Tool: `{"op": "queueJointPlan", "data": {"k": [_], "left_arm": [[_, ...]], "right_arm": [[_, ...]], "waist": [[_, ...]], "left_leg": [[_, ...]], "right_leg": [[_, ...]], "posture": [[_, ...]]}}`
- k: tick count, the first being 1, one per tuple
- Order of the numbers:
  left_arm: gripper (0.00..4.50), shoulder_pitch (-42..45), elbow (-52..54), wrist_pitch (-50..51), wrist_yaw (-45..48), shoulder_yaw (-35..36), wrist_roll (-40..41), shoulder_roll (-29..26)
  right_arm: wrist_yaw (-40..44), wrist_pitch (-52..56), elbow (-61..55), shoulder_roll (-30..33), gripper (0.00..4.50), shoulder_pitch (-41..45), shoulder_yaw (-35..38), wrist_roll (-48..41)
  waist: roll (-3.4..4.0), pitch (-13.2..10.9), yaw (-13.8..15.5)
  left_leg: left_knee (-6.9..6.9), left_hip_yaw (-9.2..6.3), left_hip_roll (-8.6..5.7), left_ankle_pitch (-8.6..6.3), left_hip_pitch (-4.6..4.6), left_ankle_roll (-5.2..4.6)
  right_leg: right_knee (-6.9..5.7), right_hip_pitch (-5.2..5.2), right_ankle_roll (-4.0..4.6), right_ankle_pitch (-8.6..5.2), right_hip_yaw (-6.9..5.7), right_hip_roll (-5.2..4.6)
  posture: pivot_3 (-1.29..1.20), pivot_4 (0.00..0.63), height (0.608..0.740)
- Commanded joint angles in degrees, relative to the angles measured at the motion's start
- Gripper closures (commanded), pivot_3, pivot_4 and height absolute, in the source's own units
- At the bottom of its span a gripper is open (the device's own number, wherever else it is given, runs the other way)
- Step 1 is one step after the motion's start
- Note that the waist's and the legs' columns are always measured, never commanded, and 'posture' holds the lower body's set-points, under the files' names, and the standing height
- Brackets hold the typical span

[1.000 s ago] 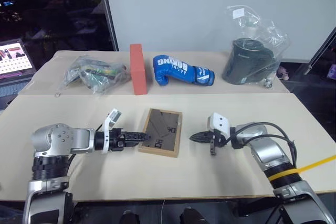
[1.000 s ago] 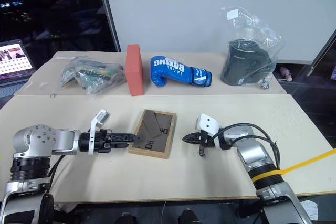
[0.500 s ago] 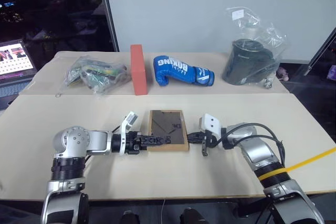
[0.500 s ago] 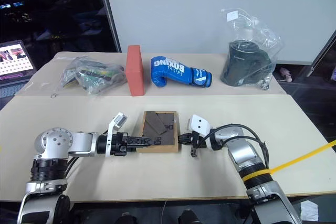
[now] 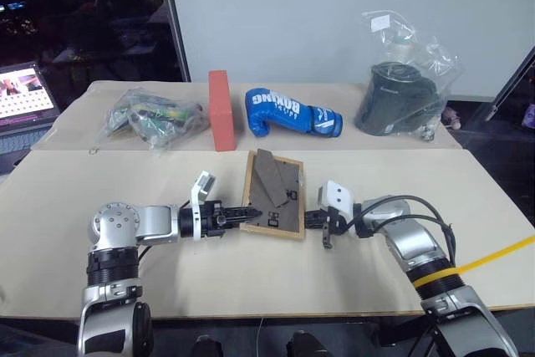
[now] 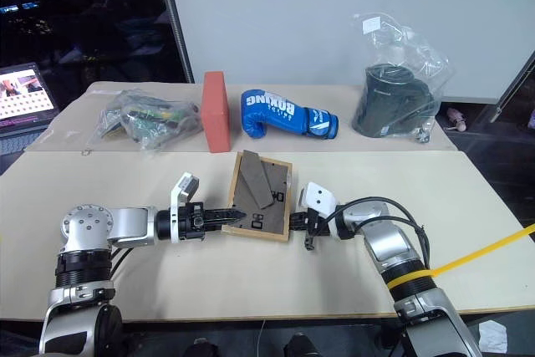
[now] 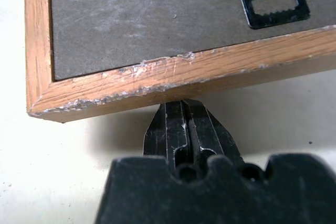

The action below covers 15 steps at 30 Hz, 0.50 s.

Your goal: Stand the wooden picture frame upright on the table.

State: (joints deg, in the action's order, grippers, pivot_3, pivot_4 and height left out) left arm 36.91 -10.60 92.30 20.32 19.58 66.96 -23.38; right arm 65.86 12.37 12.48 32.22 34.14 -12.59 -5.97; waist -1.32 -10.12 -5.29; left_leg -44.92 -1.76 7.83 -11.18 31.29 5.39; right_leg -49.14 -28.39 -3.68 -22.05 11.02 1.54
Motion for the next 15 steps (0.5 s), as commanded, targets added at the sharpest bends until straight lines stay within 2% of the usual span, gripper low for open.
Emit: {"op": "queueJointPlan", "data": {"k": [1,3,5,7,12,13,15], "left_arm": [[3.37,1.1,2.3,0.2,0.5,1.9,4.7,-2.0],[3.37,1.3,2.7,0.2,0.3,1.8,4.6,-2.6],[3.37,2.0,2.2,0.2,-0.5,1.5,3.4,-2.4],[3.37,2.7,2.4,0.2,-0.5,-0.3,2.0,-2.6],[3.37,5.1,2.6,0.0,0.8,-2.2,1.3,-2.4],[3.37,5.6,2.3,-0.3,0.8,-2.5,0.7,-2.0],[3.37,7.0,1.6,-1.1,1.0,-3.8,-0.5,-0.7]], "right_arm": [[3.1,8.2,-4.1,7.9,3.9,-1.0,7.3,-5.3],[3.9,14.7,-7.0,9.9,3.38,-0.2,11.4,-10.9],[0.5,25.4,-9.3,8.2,2.67,4.7,18.3,-20.7],[-1.0,33.9,-11.9,7.0,2.01,9.1,20.8,-27.0],[-3.8,36.3,-13.1,4.4,0.27,12.4,12.0,-23.5],[-4.3,35.5,-12.1,3.5,0.04,12.8,10.6,-22.4],[-5.0,32.9,-8.5,0.9,0.04,13.0,7.0,-19.8]], "waist": [[0.0,0.0,0.7],[-0.01,0.0,1.2],[0.0,0.0,0.9],[0.1,-0.1,0.1],[-0.01,0.0,-0.2],[0.0,0.0,-0.2],[0.0,-0.1,-0.1]], "left_leg": [[0.0,0.0,-0.01,-0.02,0.02,0.03],[0.0,0.02,-0.01,-0.04,0.04,0.06],[0.01,0.02,-0.01,-0.04,0.04,0.06],[0.0,0.01,-0.01,-0.04,0.03,0.06],[0.1,-0.15,-0.01,-0.04,0.02,0.06],[0.11,-0.16,-0.01,-0.04,0.05,0.07],[0.1,-0.16,-0.02,-0.04,0.12,0.07]], "right_leg": [[0.01,-0.01,-0.01,0.0,0.0,-0.02],[0.05,-0.05,0.0,-0.01,0.0,-0.03],[0.03,-0.09,0.03,-0.03,0.0,-0.03],[-0.05,-0.14,0.05,-0.02,0.02,-0.02],[0.12,-0.04,0.07,-0.04,-0.14,-0.01],[0.18,-0.02,0.06,-0.04,-0.17,-0.01],[0.17,-0.06,0.07,-0.03,-0.16,-0.02]], "posture": [[0.0,0.15,0.657],[0.0,0.15,0.657],[0.0,0.15,0.657],[0.0,0.15,0.657],[0.0,0.15,0.657],[0.0,0.15,0.657],[0.0,0.15,0.657]]}}
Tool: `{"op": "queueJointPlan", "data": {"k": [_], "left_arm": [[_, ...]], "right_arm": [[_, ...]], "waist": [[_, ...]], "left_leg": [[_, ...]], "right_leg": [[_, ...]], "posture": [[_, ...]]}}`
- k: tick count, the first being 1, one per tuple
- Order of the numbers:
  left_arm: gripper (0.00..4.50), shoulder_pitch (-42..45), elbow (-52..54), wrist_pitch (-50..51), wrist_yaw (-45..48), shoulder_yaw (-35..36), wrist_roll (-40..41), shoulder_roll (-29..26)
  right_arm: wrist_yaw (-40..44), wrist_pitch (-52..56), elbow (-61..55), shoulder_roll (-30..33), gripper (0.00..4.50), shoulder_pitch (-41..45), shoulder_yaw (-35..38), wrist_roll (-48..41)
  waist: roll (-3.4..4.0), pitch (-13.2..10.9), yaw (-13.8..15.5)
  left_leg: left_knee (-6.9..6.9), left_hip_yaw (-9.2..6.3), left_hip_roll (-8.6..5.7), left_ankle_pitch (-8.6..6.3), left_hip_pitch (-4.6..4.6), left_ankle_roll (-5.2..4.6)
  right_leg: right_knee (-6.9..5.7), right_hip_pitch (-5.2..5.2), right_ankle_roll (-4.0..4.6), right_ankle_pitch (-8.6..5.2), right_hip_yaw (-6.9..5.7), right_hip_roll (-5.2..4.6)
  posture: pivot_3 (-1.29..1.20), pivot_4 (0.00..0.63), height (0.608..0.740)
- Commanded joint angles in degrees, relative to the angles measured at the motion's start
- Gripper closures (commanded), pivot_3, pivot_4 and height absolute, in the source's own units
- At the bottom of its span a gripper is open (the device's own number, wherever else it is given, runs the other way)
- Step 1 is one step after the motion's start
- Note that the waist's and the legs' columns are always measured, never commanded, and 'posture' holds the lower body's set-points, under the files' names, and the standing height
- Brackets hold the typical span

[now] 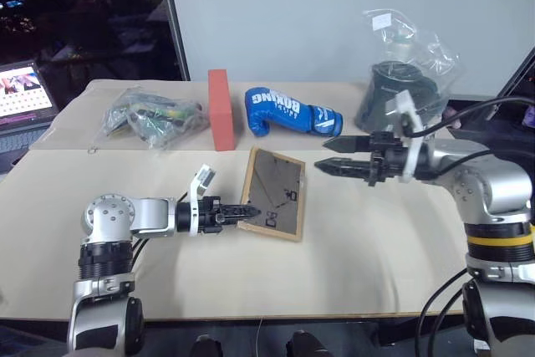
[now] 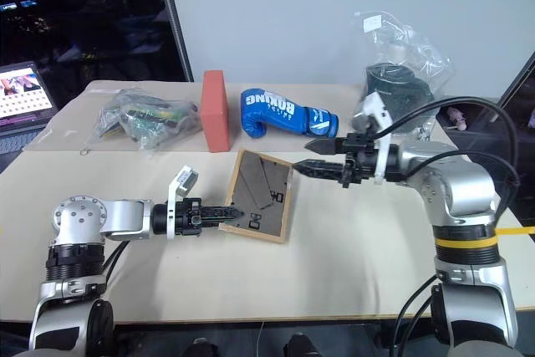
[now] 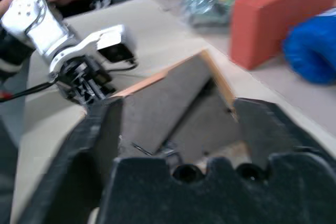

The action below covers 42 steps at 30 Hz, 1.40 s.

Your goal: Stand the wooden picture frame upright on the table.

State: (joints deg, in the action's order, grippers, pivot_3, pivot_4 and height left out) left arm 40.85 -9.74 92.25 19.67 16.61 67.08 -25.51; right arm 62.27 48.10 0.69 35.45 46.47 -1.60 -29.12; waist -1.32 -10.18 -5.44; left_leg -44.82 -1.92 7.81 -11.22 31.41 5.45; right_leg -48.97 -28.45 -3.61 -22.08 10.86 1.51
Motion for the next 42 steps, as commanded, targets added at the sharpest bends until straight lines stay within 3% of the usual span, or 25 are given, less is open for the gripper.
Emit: {"op": "queueJointPlan", "data": {"k": [1,6,9,15,23,30,31,35,42], "left_arm": [[3.37,3.7,0.5,-1.1,1.8,-1.1,-1.0,2.2],[3.37,4.7,1.4,-0.7,2.6,-2.1,-3.2,3.4],[3.37,4.6,1.1,-0.8,3.3,-2.2,-4.1,3.6],[3.37,5.0,-0.4,-3.1,4.8,-1.9,-6.8,3.2],[3.37,6.2,-3.2,0.1,6.4,2.2,-4.4,2.2],[3.37,6.8,-7.7,0.2,6.8,1.5,0.0,-1.6],[3.37,6.7,-7.8,0.2,6.8,1.5,0.4,-1.8],[3.37,7.0,-8.1,0.2,6.3,0.7,2.3,-0.4],[3.37,8.5,-10.3,0.2,4.1,-0.6,4.8,1.4]], "right_arm": [[-1.5,-3.4,4.8,-3.5,0.04,0.7,-5.4,4.2],[-0.7,-4.6,7.3,-5.6,0.04,0.7,-8.3,5.9],[5.1,-5.6,0.3,-5.4,0.04,-1.7,-8.8,1.9],[8.2,-4.5,-7.0,-2.7,0.04,-5.0,-7.8,-0.2],[5.0,-16.9,-0.1,6.7,0.04,-7.6,-3.2,8.7],[7.1,-39.9,-3.6,14.8,0.04,-14.5,1.5,14.8],[5.4,-43.7,-3.3,14.7,0.04,-15.8,1.7,16.8],[-16.9,-74.5,6.3,9.4,0.04,-17.0,1.1,36.0],[-45.9,-92.5,18.8,3.6,0.04,-12.6,-3.7,59.4]], "waist": [[0.0,0.0,0.2],[0.02,0.0,0.5],[0.02,0.0,0.7],[0.03,0.0,1.3],[0.02,0.0,1.4],[0.02,-0.1,1.4],[0.02,-0.1,1.3],[0.01,-0.1,1.3],[0.02,-0.1,1.4]], "left_leg": [[0.0,0.0,0.0,0.0,0.0,0.0],[0.01,-0.03,0.0,0.0,0.1,0.0],[0.03,-0.06,0.0,0.0,0.1,0.0],[0.04,-0.19,0.0,0.01,0.1,0.02],[0.04,-0.22,0.0,0.02,0.1,0.03],[0.11,-0.24,0.0,0.01,0.1,0.03],[0.13,-0.26,0.0,0.01,0.1,0.03],[0.08,-0.26,0.0,0.02,0.08,0.03],[-0.04,-0.27,0.0,0.04,0.11,0.08]], "right_leg": [[0.0,0.0,0.0,0.0,0.0,0.0],[-0.01,-0.05,0.03,0.02,-0.06,0.0],[-0.02,-0.05,0.1,0.05,-0.1,0.0],[-0.01,-0.02,0.04,0.0,-0.23,0.0],[0.03,-0.02,0.04,-0.01,-0.26,0.0],[0.04,-0.03,0.08,-0.06,-0.3,0.0],[0.06,-0.03,0.08,-0.06,-0.32,0.0],[0.07,-0.01,0.08,-0.05,-0.33,-0.02],[-0.12,-0.04,0.11,-0.04,-0.33,-0.03]], "posture": [[0.0,0.15,0.657],[0.0,0.15,0.657],[0.0,0.15,0.657],[0.0,0.15,0.657],[0.0,0.15,0.657],[0.0,0.15,0.657],[0.0,0.15,0.657],[0.0,0.15,0.657],[0.0,0.15,0.657]]}}
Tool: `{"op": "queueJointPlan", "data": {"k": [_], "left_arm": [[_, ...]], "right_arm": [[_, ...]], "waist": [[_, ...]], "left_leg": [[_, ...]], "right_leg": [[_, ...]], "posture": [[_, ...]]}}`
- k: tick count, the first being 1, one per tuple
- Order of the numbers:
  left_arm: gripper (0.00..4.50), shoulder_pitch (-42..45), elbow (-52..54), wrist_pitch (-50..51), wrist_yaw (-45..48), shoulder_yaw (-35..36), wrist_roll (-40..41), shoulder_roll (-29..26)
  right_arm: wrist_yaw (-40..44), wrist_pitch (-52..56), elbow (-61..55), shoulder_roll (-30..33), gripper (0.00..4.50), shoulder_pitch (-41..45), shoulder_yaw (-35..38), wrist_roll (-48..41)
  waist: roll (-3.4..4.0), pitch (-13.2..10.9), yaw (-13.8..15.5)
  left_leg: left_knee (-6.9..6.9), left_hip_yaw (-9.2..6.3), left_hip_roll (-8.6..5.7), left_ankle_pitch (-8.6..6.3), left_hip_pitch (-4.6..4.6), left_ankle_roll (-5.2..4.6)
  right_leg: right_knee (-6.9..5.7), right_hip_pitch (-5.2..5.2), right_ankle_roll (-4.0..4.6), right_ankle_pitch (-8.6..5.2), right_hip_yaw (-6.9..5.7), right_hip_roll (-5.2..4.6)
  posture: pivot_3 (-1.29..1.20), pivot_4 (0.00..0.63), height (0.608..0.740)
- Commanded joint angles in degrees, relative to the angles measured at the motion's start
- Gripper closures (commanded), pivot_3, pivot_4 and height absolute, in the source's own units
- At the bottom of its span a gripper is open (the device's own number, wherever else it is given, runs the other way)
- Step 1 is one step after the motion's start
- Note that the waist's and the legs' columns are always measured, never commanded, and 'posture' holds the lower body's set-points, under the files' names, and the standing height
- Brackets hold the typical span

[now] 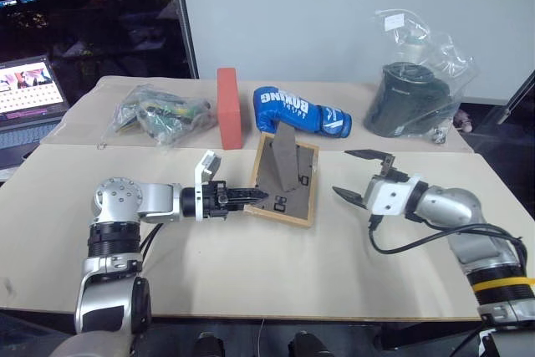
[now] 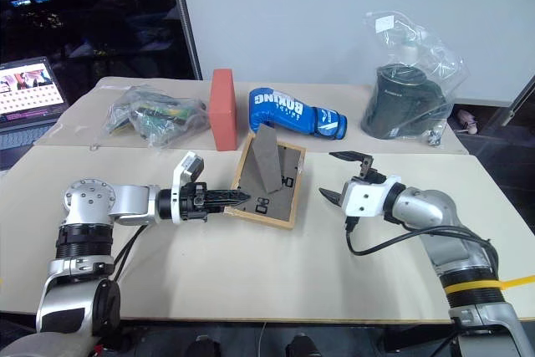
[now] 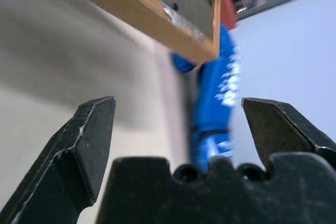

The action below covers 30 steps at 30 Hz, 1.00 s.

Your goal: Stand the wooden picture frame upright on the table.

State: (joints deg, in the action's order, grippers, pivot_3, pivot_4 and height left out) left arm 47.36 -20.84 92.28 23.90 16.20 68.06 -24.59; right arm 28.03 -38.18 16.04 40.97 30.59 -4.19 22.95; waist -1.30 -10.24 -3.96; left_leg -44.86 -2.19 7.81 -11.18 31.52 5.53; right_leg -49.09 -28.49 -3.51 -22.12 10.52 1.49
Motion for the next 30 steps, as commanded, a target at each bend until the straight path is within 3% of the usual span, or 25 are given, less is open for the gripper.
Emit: {"op": "queueJointPlan", "data": {"k": [1,6,10,19,23,24,25,27,30], "left_arm": [[3.37,2.0,1.0,0.2,-0.5,-0.5,4.2,0.5],[3.37,0.1,5.5,0.2,-0.7,-2.5,4.7,-0.1],[3.37,-1.3,6.6,0.2,-1.0,-3.4,4.8,-0.6],[3.37,-4.3,14.5,-3.5,3.8,-6.9,-1.2,-5.7],[3.37,-3.3,12.0,-4.8,8.4,-8.4,-3.2,-9.2],[2.35,-3.0,11.3,-5.2,9.7,-8.9,-3.9,-10.3],[1.99,-2.7,10.9,-5.7,11.1,-9.5,-4.5,-11.4],[1.13,-2.2,10.5,-6.6,13.5,-10.8,-6.1,-13.2],[0.09,-2.0,10.5,-8.6,17.9,-11.8,-8.4,-16.3]], "right_arm": [[-14.5,-7.2,4.6,-2.7,0.04,4.3,-1.5,8.8],[-25.7,-11.7,5.6,-4.5,0.04,7.3,-5.7,18.5],[-31.2,-13.4,6.7,-5.0,0.04,8.0,-6.9,20.7],[-30.8,-16.8,10.7,-3.9,2.49,7.0,-8.0,15.2],[-28.5,-17.3,10.8,-3.3,2.62,6.5,-7.7,11.4],[-27.7,-17.2,10.4,-3.2,2.62,6.4,-7.6,10.3],[-27.0,-17.1,9.9,-3.1,2.67,6.5,-7.4,9.4],[-25.2,-17.0,9.4,-3.0,3.21,6.6,-7.5,7.5],[-22.5,-16.4,8.9,-3.2,3.24,7.0,-7.8,3.8]], "waist": [[0.0,0.0,-0.1],[0.0,0.0,0.1],[0.0,0.0,0.1],[0.0,0.0,-0.2],[0.0,0.0,-0.2],[-0.04,0.0,-0.3],[-0.06,0.0,-0.4],[-0.05,0.0,-0.5],[-0.04,0.0,-0.5]], "left_leg": [[0.0,0.0,0.0,0.0,0.0,0.0],[-0.11,-0.09,0.0,0.0,0.19,0.0],[-0.15,-0.21,-0.01,0.0,0.3,0.01],[-1.24,-0.39,-0.06,-0.12,1.02,0.16],[-1.99,-0.42,-0.12,-0.34,1.23,0.15],[-2.09,-0.42,-0.12,-0.38,1.24,0.16],[-2.12,-0.45,-0.12,-0.38,1.26,0.16],[-2.19,-0.46,-0.15,-0.42,1.27,0.15],[-2.87,-0.53,-0.19,-0.76,1.57,0.07]], "right_leg": [[-0.05,0.0,0.02,0.01,0.0,0.0],[-0.15,-0.09,0.18,0.08,-0.07,0.0],[-0.15,-0.1,0.27,0.12,-0.21,0.0],[-1.25,-0.77,0.37,-0.06,-0.32,0.0],[-2.13,-1.0,0.04,-0.68,-0.36,0.0],[-2.23,-1.0,-0.01,-0.76,-0.35,0.0],[-2.29,-1.01,0.01,-0.79,-0.37,0.0],[-2.44,-1.06,0.03,-0.88,-0.37,0.0],[-3.11,-1.33,0.08,-1.33,-0.41,-0.04]], "posture": [[0.0,0.15,0.657],[0.0,0.15,0.657],[0.0,0.15,0.657],[0.0,0.15,0.657],[0.0,0.15,0.657],[0.0,0.15,0.657],[0.0,0.15,0.657],[0.0,0.15,0.657],[0.0,0.15,0.657]]}}
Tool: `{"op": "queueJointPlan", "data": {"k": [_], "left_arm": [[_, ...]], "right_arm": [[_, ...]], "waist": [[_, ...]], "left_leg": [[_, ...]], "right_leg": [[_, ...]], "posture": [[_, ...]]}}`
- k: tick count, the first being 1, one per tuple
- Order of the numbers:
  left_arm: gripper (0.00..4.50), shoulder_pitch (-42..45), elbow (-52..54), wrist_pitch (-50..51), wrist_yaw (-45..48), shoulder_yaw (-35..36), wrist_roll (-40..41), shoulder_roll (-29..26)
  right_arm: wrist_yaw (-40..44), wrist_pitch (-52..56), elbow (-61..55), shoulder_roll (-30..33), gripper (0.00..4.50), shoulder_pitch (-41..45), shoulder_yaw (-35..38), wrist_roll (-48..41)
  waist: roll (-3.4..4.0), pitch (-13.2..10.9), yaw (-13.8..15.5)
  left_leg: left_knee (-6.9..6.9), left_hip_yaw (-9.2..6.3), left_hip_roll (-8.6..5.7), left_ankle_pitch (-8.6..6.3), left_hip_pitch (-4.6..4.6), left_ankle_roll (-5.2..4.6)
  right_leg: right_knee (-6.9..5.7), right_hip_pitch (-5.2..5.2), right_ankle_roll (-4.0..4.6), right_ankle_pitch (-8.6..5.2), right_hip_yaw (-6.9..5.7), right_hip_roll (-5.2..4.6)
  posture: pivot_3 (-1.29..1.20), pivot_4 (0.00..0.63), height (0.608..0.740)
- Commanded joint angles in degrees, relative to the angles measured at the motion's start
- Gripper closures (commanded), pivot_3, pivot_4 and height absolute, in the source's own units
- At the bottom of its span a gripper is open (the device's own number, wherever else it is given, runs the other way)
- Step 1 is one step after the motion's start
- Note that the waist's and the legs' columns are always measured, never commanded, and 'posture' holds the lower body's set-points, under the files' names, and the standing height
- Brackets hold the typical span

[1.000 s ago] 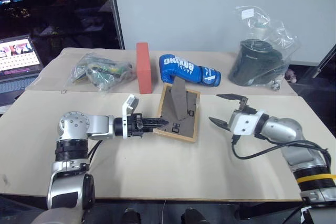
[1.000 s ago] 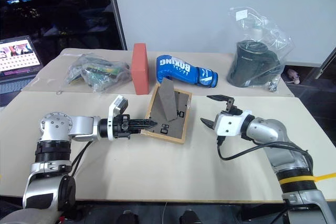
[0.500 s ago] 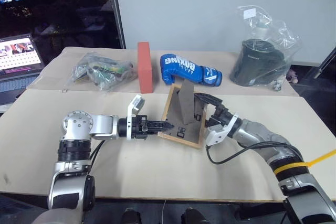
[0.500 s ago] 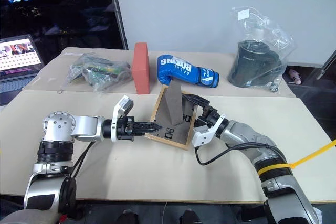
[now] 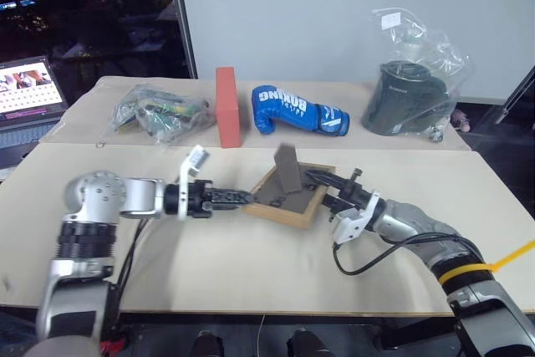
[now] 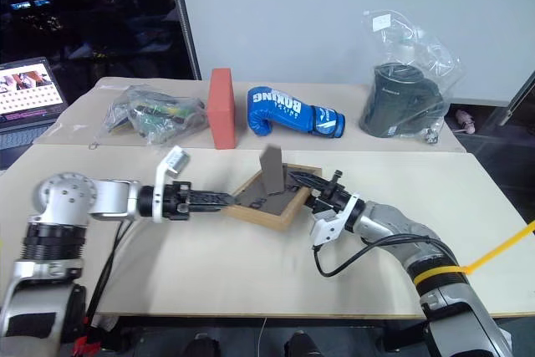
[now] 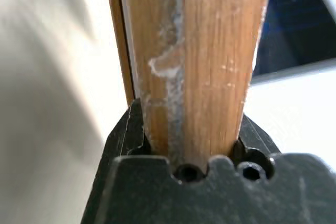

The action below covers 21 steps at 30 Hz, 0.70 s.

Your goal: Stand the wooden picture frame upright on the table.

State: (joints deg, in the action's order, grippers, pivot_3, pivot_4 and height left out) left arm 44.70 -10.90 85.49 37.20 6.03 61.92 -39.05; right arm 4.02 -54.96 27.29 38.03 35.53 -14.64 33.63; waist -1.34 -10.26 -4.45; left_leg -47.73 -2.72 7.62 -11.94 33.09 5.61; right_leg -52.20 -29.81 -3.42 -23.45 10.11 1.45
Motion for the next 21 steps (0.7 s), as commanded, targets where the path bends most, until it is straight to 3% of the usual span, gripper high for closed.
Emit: {"op": "queueJointPlan", "data": {"k": [1,4,7,11,17,19,21], "left_arm": [[0.01,0.5,0.9,-3.1,6.4,-1.8,-3.2,-3.1],[0.0,-0.3,2.7,-7.3,11.2,-2.0,-5.5,-6.3],[0.0,-3.7,7.1,-17.7,14.6,0.2,-9.5,-8.5],[0.0,-11.7,17.8,-34.1,17.7,5.7,-14.5,-8.8],[0.0,-15.2,20.4,-36.6,16.3,7.8,-13.8,-6.1],[0.0,-16.2,21.6,-36.7,15.4,7.7,-13.8,-5.2],[0.0,-16.9,22.4,-36.6,14.8,7.8,-13.7,-4.6]], "right_arm": [[2.7,0.7,-2.6,-0.4,3.24,2.3,2.7,-8.3],[7.8,3.0,-3.1,-1.5,3.24,2.9,2.7,-14.9],[18.5,12.6,-4.6,-4.2,3.24,3.5,2.9,-28.9],[31.6,49.3,-10.4,-9.2,3.24,7.0,8.8,-56.3],[29.9,87.9,-5.3,-9.7,3.24,16.2,17.7,-70.9],[22.6,94.7,3.7,-10.9,3.24,22.3,24.1,-73.6],[21.5,97.2,9.9,-10.4,3.24,26.0,25.9,-72.7]], "waist": [[0.0,0.0,0.0],[0.0,0.0,-0.3],[0.01,0.0,-1.1],[0.07,0.0,-1.3],[0.14,-0.1,-0.4],[0.18,-0.1,-0.3],[0.2,-0.1,-0.3]], "left_leg": [[-0.28,-0.01,0.0,-0.1,0.32,-0.04],[-0.52,-0.05,-0.04,-0.11,0.73,-0.04],[-0.64,-0.06,-0.03,-0.11,0.8,-0.05],[-0.99,-0.2,0.05,-0.14,0.95,-0.09],[-1.05,-0.22,0.07,-0.14,1.02,-0.09],[-0.99,-0.18,0.08,-0.14,1.02,-0.09],[-0.99,-0.18,0.09,-0.14,1.04,-0.1]], "right_leg": [[-0.34,-0.32,-0.01,-0.11,-0.01,0.0],[-0.71,-0.69,0.02,-0.18,-0.03,0.0],[-0.87,-0.77,0.06,-0.2,-0.04,0.0],[-1.12,-0.73,0.21,-0.25,-0.28,0.03],[-1.16,-0.77,0.14,-0.36,-0.4,0.02],[-1.04,-0.78,0.12,-0.36,-0.39,0.02],[-1.03,-0.81,0.15,-0.34,-0.39,0.02]], "posture": [[0.0,0.15,0.657],[0.0,0.15,0.657],[0.0,0.15,0.657],[0.0,0.15,0.657],[0.0,0.15,0.657],[0.0,0.15,0.657],[0.0,0.15,0.657]]}}
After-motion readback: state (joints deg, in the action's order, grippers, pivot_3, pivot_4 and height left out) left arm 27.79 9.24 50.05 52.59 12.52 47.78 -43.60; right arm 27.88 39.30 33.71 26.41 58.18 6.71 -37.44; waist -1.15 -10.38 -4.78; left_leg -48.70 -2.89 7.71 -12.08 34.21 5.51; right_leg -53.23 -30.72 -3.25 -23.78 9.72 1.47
